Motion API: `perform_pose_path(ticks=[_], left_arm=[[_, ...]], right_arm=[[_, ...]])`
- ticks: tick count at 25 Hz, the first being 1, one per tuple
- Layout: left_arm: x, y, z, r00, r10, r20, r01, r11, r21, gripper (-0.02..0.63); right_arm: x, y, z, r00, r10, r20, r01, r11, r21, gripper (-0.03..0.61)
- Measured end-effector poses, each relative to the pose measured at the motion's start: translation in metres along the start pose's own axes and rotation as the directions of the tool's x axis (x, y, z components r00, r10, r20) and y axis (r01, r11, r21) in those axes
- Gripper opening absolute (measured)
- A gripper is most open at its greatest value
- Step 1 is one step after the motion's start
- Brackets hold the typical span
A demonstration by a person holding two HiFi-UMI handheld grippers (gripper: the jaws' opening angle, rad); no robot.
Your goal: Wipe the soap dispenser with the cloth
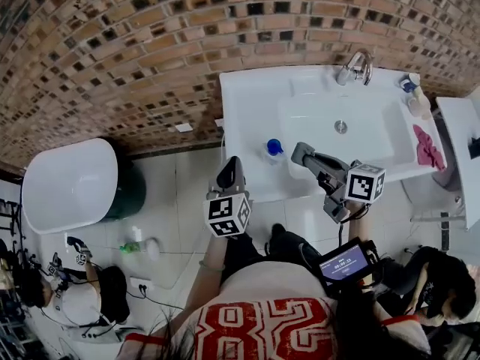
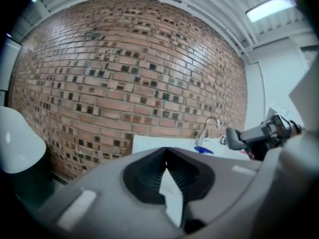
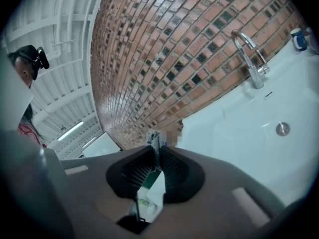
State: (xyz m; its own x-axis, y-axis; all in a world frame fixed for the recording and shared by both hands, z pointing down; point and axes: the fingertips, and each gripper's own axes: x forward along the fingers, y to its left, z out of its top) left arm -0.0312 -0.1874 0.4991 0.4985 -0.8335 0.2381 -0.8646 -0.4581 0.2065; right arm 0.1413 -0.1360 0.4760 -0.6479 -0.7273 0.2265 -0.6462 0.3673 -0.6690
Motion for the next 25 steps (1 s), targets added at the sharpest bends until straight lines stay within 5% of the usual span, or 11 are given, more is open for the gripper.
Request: perform_pose_path(ticks=[4, 11, 18, 21, 25], left_arm=[[0.004, -0.007, 0.002, 0.988, -0.146, -0.04, 0.148, 0.988, 0.05, 0.003], [-0.008, -0.002, -0.003, 0.925, -0.362, -0.119, 0.375, 0.921, 0.109, 0.003], [-0.028, -0.008, -0.007, 0.874, -0.464, -0.144, 0.48, 0.87, 0.116, 0.003], [-0.032, -0.01, -0.007, 0.86, -0.488, -0.148, 0.506, 0.852, 0.133, 0.003], [-0.031, 0.004, -0.011, 0.871, -0.47, -0.145, 0.49, 0.857, 0.16, 0.003]], right_arm=[[-0.006, 0.005, -0.014, 0.989, -0.111, 0.096, 0.108, 0.994, 0.034, 0.049], [0.023, 0.027, -0.063, 0.933, -0.299, 0.203, 0.294, 0.954, 0.051, 0.049], [0.063, 0.012, -0.091, 0.814, -0.529, 0.242, 0.533, 0.845, 0.055, 0.049], [0.081, 0.003, -0.093, 0.795, -0.566, 0.219, 0.583, 0.812, -0.019, 0.049], [0.1, -0.005, -0.089, 0.794, -0.573, 0.204, 0.592, 0.805, -0.042, 0.049]])
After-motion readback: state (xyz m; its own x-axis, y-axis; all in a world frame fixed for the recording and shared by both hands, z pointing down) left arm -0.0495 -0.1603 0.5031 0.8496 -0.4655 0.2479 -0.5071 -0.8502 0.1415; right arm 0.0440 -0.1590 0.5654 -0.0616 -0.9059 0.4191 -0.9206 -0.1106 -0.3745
